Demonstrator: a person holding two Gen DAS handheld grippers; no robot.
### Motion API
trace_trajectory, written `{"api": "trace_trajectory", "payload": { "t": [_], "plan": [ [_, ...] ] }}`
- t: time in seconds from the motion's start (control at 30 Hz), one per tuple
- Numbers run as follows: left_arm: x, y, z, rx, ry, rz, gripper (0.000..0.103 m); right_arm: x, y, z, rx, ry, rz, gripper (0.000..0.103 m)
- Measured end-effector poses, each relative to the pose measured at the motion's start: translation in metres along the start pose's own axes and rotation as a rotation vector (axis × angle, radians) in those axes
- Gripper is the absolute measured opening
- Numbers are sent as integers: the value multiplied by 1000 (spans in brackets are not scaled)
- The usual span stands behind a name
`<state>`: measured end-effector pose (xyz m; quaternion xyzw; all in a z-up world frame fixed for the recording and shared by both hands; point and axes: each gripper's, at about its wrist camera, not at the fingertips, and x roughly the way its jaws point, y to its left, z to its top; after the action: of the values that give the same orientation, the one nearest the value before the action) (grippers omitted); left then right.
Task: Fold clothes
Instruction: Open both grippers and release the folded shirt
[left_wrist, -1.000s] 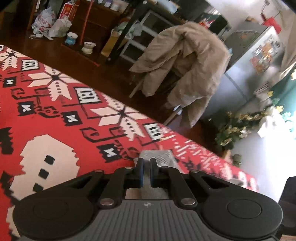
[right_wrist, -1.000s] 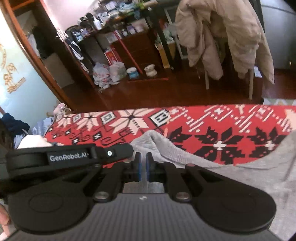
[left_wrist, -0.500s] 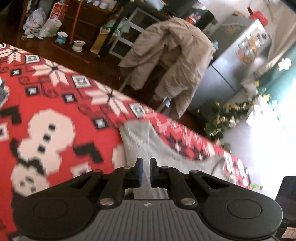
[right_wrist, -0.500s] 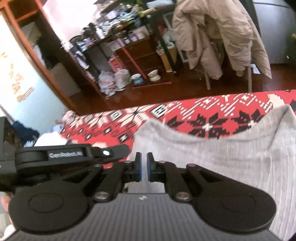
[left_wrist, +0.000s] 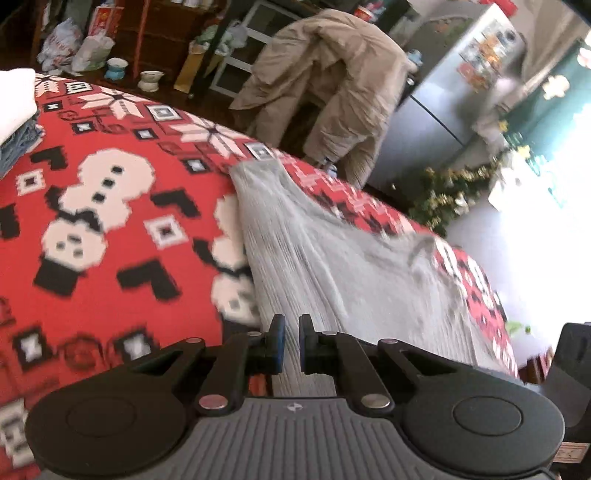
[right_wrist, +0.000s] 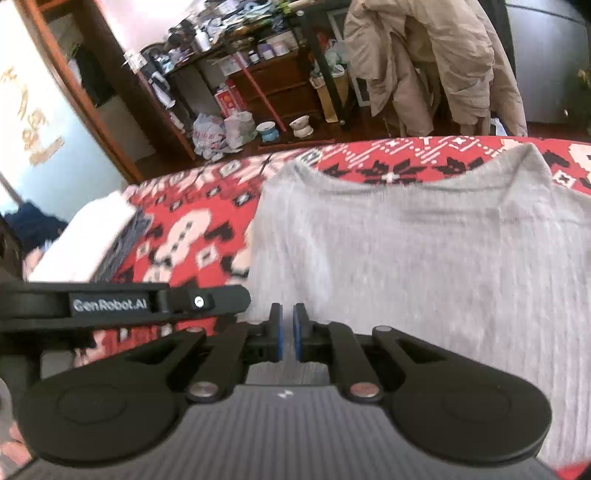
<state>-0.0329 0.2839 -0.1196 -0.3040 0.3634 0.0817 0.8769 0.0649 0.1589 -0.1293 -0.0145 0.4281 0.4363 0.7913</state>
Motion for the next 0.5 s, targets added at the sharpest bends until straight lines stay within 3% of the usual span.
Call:
{"api": "trace_trajectory", "payload": {
  "t": [0.3, 0.5],
  "plan": [
    [-24, -16, -41, 131, 49, 38, 6, -44, -1, -45, -4, 8, -27, 8],
    [-37, -35, -47, 194, -8, 75, 6, -82, -16, -55, 22, -70, -111, 9]
  ]
}}
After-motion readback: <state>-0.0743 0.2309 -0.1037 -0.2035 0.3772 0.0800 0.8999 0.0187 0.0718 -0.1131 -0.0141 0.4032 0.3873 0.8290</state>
